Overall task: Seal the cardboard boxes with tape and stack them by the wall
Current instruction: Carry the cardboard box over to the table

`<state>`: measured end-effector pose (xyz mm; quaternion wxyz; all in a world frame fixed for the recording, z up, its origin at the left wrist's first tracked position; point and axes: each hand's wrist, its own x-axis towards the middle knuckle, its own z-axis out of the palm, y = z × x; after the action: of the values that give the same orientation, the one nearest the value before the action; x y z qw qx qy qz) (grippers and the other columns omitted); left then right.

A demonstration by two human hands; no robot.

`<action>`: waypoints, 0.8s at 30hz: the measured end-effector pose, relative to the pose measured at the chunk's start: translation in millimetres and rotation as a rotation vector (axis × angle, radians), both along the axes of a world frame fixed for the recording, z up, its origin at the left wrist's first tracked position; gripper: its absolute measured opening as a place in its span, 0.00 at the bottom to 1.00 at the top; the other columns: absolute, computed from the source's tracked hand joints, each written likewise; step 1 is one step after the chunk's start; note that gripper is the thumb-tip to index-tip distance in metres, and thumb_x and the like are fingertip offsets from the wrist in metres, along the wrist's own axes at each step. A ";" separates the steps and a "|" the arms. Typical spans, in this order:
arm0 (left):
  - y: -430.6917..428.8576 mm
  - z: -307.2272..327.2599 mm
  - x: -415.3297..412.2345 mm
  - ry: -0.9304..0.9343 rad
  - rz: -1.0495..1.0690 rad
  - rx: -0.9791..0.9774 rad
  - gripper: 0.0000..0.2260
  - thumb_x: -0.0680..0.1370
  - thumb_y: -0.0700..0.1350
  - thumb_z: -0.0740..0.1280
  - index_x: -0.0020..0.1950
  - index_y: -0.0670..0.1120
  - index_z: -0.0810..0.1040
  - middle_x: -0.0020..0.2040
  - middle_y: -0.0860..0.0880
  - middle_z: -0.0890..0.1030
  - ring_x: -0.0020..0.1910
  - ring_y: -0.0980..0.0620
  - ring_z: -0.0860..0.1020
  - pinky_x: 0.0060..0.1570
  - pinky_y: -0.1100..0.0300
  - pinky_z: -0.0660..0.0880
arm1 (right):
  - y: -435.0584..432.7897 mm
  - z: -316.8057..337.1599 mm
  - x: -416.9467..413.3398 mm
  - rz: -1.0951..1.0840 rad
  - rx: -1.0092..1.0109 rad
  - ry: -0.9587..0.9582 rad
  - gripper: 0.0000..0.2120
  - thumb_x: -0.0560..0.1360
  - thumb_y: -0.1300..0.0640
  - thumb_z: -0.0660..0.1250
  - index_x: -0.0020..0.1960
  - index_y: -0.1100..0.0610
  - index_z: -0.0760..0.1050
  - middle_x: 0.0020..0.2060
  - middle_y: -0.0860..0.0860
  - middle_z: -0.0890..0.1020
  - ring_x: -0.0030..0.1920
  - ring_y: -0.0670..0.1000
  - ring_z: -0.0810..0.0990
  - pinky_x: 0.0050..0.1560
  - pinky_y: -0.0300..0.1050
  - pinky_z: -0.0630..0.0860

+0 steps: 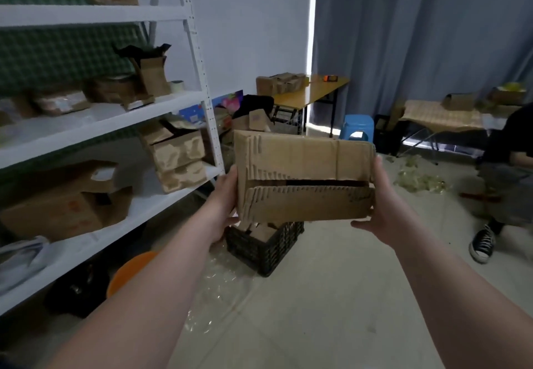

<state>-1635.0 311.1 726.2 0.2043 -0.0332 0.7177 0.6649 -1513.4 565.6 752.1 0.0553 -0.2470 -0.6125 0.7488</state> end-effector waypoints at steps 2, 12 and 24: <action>18.9 -4.5 -39.4 0.035 0.013 -0.025 0.45 0.57 0.83 0.59 0.66 0.59 0.71 0.61 0.51 0.79 0.58 0.44 0.78 0.58 0.40 0.73 | 20.7 -0.3 -29.2 -0.025 -0.016 0.014 0.45 0.68 0.23 0.54 0.77 0.48 0.58 0.73 0.55 0.67 0.72 0.60 0.66 0.69 0.67 0.63; 131.8 -27.9 -220.1 -0.028 -0.135 0.049 0.57 0.50 0.84 0.60 0.74 0.58 0.60 0.66 0.47 0.75 0.55 0.47 0.78 0.40 0.51 0.79 | 127.1 -23.0 -203.2 -0.090 -0.023 0.046 0.38 0.73 0.28 0.55 0.76 0.48 0.60 0.71 0.53 0.69 0.69 0.59 0.69 0.70 0.67 0.61; 270.9 0.9 -459.7 0.020 -0.091 0.007 0.40 0.68 0.76 0.57 0.74 0.56 0.59 0.58 0.49 0.76 0.52 0.48 0.77 0.39 0.53 0.74 | 257.5 -4.4 -450.9 -0.192 -0.040 0.015 0.36 0.74 0.30 0.58 0.76 0.46 0.59 0.71 0.50 0.67 0.68 0.56 0.70 0.69 0.65 0.64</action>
<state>-2094.7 582.0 727.1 0.2272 0.0071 0.7182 0.6577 -1964.3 823.1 747.7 0.1263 -0.3001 -0.5705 0.7540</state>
